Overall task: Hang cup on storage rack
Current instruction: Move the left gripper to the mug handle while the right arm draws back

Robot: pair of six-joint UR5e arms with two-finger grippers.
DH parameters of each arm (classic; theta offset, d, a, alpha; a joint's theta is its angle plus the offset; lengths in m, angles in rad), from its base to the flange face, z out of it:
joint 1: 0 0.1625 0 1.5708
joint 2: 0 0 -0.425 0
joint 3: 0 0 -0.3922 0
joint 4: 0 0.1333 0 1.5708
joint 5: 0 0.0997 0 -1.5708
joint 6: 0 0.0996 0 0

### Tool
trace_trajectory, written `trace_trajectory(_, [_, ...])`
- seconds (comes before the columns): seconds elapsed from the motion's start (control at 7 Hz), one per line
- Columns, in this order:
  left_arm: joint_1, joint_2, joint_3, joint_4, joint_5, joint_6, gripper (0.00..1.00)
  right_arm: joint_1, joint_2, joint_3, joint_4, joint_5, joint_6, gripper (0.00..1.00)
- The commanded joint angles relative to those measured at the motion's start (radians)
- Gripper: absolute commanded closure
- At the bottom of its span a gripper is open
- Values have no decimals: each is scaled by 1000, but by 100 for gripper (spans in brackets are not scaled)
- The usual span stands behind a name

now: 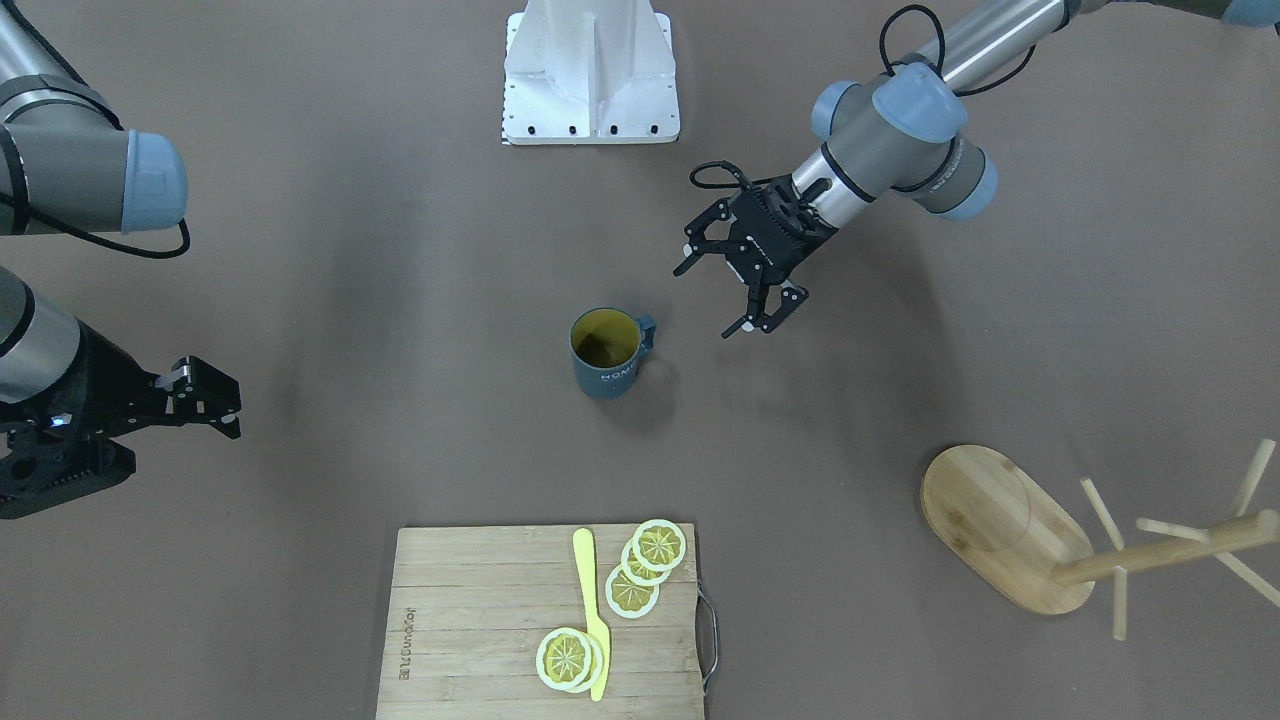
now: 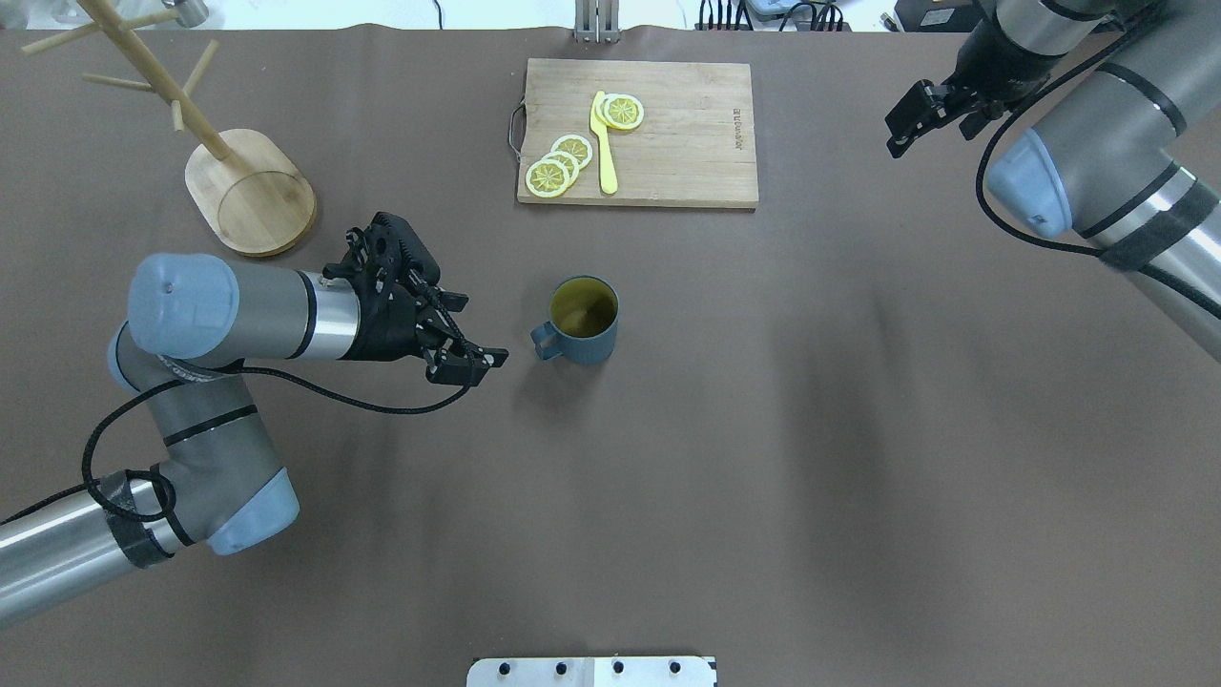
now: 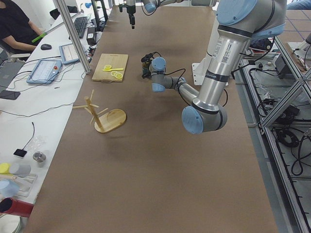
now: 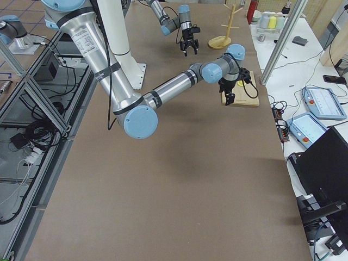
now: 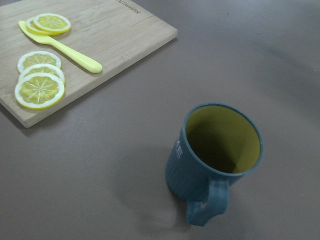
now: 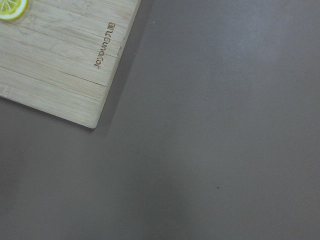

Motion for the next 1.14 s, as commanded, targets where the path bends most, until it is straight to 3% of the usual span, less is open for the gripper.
trace_trajectory(0.0, [96, -16, 25, -43, 111, 1, 3, 10, -10, -3, 0, 9, -24, 1])
trace_trajectory(1.0, [84, -98, 112, -39, 208, 9, 3, 16, -14, -15, 1, 4, -82, 1])
